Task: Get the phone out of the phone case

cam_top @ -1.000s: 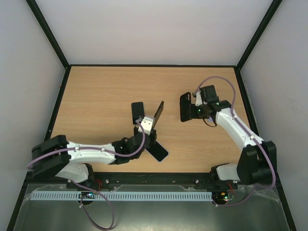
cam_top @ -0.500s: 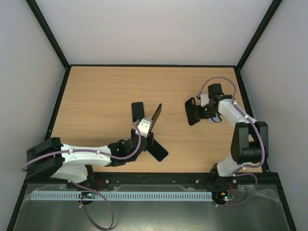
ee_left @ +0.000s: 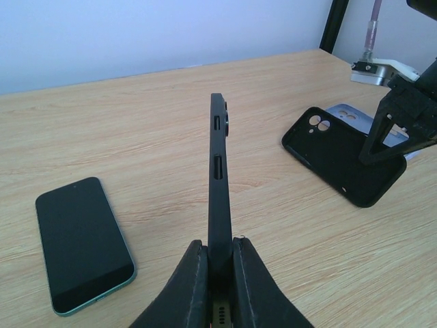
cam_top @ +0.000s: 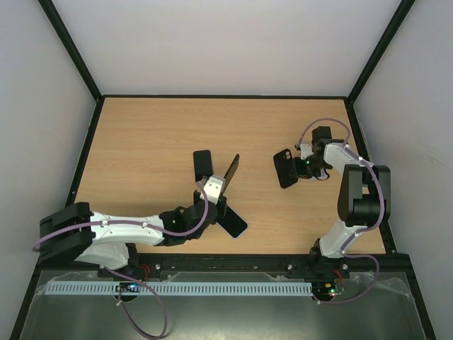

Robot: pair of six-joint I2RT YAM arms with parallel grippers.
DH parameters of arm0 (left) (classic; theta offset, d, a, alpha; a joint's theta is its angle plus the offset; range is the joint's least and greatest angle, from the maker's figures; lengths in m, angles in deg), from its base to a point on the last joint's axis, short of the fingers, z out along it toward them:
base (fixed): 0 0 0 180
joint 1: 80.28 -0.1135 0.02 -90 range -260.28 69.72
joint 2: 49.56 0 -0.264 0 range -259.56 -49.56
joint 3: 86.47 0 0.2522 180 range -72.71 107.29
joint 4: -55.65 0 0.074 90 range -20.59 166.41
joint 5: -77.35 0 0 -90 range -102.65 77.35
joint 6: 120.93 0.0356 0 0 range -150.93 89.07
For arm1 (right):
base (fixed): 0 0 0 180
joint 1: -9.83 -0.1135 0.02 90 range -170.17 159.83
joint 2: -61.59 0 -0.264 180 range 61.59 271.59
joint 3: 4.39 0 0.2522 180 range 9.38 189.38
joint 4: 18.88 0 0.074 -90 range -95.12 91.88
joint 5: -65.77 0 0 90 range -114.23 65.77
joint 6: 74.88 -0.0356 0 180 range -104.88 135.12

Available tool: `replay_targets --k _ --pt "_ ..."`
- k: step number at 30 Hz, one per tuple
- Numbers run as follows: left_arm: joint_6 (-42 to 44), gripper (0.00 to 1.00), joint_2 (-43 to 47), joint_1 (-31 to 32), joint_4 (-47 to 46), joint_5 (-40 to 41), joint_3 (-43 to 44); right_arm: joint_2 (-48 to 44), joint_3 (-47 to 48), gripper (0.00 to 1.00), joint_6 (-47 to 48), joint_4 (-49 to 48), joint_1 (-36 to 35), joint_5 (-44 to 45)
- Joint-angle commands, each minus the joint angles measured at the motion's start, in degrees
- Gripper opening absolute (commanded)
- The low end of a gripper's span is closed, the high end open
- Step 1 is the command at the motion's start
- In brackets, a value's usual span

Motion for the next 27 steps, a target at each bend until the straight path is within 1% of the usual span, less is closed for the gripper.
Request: replay_targets --k 1,3,6,10,12,14,17,19,21,24,25,27 --pt "-0.02 0.03 0.00 0.39 -2.64 2.44 -0.34 2.37 0.97 0.12 -0.37 -1.70 1.27 0.94" --pt "0.48 0.03 -0.38 0.37 -2.44 2.59 0.01 2.36 0.93 0.26 -0.89 -1.70 1.73 1.70" --pt "1.34 0.03 -1.51 0.32 -1.97 3.07 0.74 0.62 1.66 0.37 -1.01 -0.72 2.35 2.45" --pt "1.33 0.03 -3.05 -0.43 0.58 3.43 2.57 -4.86 2.27 0.53 -0.82 -0.42 2.54 6.09" --pt "1.31 0.03 -3.69 -1.22 2.57 3.39 4.11 -7.86 3.44 0.56 -0.30 0.94 2.59 6.34" --pt "1.84 0.03 -4.59 -2.07 4.48 3.64 5.70 -11.99 4.35 0.56 -0.31 1.90 2.59 4.35" --pt "1.72 0.03 -7.37 -3.26 9.09 5.84 9.62 -20.18 3.33 0.57 -2.03 1.16 2.59 -3.75" --pt "0.99 0.03 -10.25 -3.74 12.43 8.10 13.46 -25.84 0.66 0.60 -5.17 -1.26 2.63 -9.09" --pt "-0.14 0.03 -13.32 -3.73 15.41 12.00 16.49 -31.40 -3.83 0.60 -7.85 -5.41 2.59 -13.57" --pt "-1.23 0.03 -18.93 -3.72 18.24 15.91 20.74 -37.66 -10.78 0.61 -12.34 -13.26 2.59 -14.17" --pt "-1.55 0.03 -20.66 -3.64 19.60 17.08 22.32 -39.58 -12.49 0.63 -13.01 -15.04 2.59 -13.65" --pt "-1.35 0.03 -24.44 -3.67 22.04 19.30 25.65 -42.52 -14.94 0.62 -12.60 -17.20 2.60 -12.79"
